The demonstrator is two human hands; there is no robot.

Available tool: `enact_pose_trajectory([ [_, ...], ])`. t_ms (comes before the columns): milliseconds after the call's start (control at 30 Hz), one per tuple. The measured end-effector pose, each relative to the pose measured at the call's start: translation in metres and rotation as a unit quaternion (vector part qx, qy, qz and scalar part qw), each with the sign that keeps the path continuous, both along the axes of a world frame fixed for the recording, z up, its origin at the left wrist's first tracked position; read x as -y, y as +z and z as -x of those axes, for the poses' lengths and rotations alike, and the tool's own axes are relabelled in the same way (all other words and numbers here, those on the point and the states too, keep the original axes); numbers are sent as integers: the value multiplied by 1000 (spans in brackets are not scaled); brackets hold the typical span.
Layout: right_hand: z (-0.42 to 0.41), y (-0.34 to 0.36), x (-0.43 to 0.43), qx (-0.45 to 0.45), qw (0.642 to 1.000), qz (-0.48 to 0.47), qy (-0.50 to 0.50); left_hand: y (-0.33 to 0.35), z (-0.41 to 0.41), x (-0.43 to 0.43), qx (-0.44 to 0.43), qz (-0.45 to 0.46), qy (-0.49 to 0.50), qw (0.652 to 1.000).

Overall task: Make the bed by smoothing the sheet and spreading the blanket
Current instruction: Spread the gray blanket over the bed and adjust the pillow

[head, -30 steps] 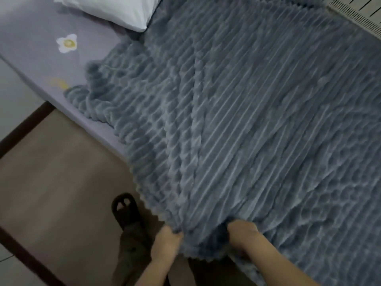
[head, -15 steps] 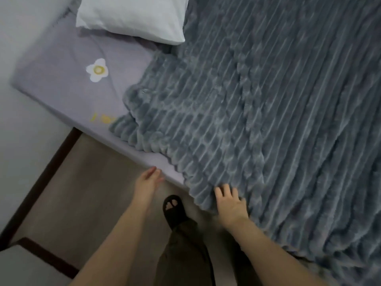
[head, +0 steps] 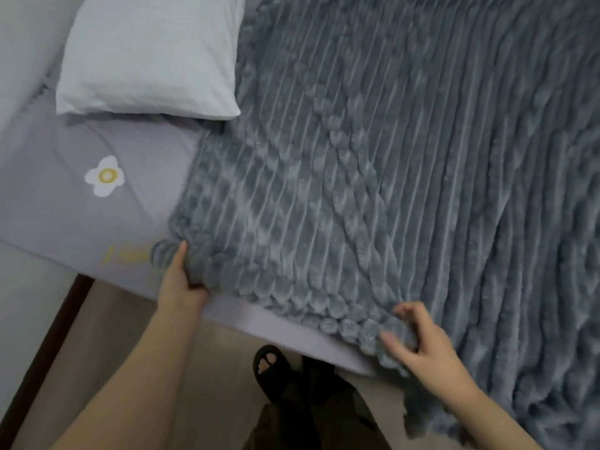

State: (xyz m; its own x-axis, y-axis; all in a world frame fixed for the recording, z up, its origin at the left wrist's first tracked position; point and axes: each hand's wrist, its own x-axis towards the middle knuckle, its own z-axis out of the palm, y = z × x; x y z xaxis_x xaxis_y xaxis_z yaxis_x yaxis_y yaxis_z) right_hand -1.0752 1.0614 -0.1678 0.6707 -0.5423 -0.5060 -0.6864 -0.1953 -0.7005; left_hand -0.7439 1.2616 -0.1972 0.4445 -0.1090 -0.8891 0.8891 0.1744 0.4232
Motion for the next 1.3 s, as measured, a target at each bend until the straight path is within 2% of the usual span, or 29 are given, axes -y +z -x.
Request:
enact_pose_trajectory([
  [33,3,2,8,-47,990,32,126,7,-6,9,7,-19,-12,1000],
  [100,3,-4,32,-169,927,105,318,27,-18,28,8,-44,-53,998],
  [133,-2,-2,47,-217,905,126,342,40,-23,41,3,-52,-79,995],
  [167,-7,0,66,-239,904,143,324,56,-26,55,-4,-53,-112,992],
  [233,-21,19,109,-217,944,171,180,98,-32,92,28,-7,-185,982],
  [267,-27,38,131,-158,963,211,55,122,-37,112,77,45,-208,974],
  [300,-32,61,152,-72,960,259,-84,147,-42,133,134,108,-214,962],
  [333,-34,85,169,34,931,297,-212,174,-48,150,183,175,-207,945],
  [367,-31,109,179,133,885,328,-302,201,-53,162,207,254,-186,926],
  [400,-26,128,180,189,843,369,-342,223,-60,167,214,328,-159,906],
  [467,-13,144,159,200,799,454,-340,248,-72,159,224,431,-116,866],
  [500,-5,142,143,188,794,479,-324,245,-75,149,236,431,-95,866],
  [533,-2,139,123,179,808,477,-296,236,-79,130,240,401,-82,880],
  [600,2,126,80,105,871,454,-152,196,-70,82,227,298,-87,923],
  [667,1,101,32,-21,921,389,24,145,-62,20,170,137,-98,971],
  [733,1,79,-10,-87,940,320,80,94,-66,-41,116,-28,-132,984],
  [800,0,62,-39,-94,948,288,94,56,-76,-95,90,-125,-164,974],
  [967,-9,34,-85,-99,948,267,145,0,-95,-163,108,-248,-164,949],
  [1067,-9,19,-112,-112,945,256,170,-16,-106,-177,140,-264,-166,940],
  [1200,-2,7,-147,-126,957,229,128,-18,-119,-198,226,-297,-182,910],
  [1300,-5,-9,-170,-167,964,164,129,-28,-120,-217,211,-375,-226,874],
])
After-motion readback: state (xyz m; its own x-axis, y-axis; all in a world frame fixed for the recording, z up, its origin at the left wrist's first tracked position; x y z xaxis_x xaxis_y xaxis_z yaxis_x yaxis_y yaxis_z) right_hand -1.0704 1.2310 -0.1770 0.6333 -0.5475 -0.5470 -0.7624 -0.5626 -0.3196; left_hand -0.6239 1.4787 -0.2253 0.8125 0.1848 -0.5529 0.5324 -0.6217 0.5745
